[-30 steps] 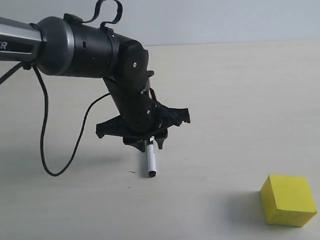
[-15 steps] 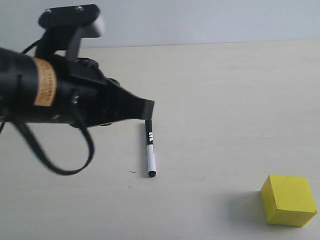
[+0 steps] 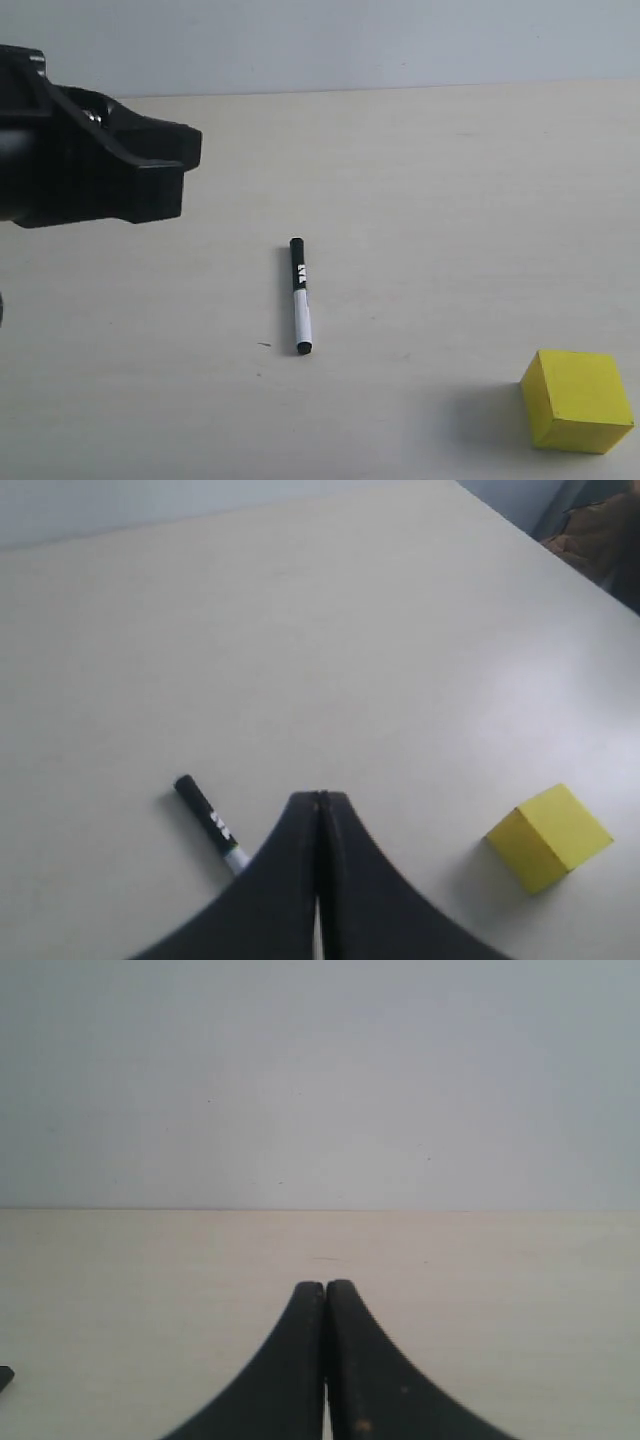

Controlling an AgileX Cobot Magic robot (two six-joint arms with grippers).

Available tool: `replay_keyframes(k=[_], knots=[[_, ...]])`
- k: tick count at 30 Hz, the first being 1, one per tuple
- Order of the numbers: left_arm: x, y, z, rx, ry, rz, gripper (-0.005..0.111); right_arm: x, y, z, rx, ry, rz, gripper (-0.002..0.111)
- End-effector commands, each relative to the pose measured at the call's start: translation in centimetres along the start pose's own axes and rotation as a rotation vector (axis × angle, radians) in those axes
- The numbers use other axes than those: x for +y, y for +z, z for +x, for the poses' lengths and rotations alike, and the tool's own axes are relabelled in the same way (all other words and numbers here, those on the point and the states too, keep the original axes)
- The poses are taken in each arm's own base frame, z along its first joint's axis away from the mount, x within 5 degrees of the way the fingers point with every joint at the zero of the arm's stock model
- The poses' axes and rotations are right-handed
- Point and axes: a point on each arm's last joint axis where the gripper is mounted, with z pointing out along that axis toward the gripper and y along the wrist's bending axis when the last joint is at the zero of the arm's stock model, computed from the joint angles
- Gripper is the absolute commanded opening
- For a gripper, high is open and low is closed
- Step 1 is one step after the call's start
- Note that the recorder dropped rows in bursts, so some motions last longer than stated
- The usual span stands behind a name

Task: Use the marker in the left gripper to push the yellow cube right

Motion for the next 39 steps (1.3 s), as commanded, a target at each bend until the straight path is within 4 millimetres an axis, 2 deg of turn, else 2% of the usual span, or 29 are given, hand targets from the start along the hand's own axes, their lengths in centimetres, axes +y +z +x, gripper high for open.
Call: replay_keyframes(k=[1,6,8,11,16,19,23,30,34,39], knots=[[0.0,-0.5,-0.1,-0.029,0.077,0.001,0.000,0.0,0.0,0.1,-0.005,-0.002,-0.001,0.000],[0.1,-0.5,-0.1,-0.021,-0.004,0.006,0.000,0.0,0.0,0.1,-0.005,-0.002,-0.001,0.000],[0.8,-0.8,0.3,-0.007,-0.109,-0.005,0.000,0.0,0.0,0.1,-0.005,-0.002,-0.001,0.000],[3.1,-1.8,2.3,-0.004,-0.285,-0.049,0.000,0.0,0.0,0.1,-0.005,-0.002,-0.001,0.000],[7.0,-4.8,6.4,-0.182,-0.427,-0.154,0.000,0.0,0.0,0.1,-0.005,-0.002,-0.001,0.000],[8.1,-6.4,9.0,-0.325,-0.436,-0.185,0.000,0.0,0.0,0.1,-0.005,-0.002,-0.001,0.000],[8.6,-8.1,11.8,-0.482,-0.443,-0.208,0.000,0.0,0.0,0.1,-0.005,-0.002,-0.001,0.000],[9.4,-8.8,15.4,-0.629,-0.445,-0.289,0.000,0.0,0.0,0.1,-0.005,-0.002,-0.001,0.000],[9.6,-8.9,16.1,-0.666,-0.407,-0.341,0.000,0.0,0.0,0.1,-0.005,-0.002,-0.001,0.000],[9.8,-8.8,16.4,-0.613,-0.326,-0.400,0.000,0.0,0.0,0.1,-0.005,-0.002,-0.001,0.000]])
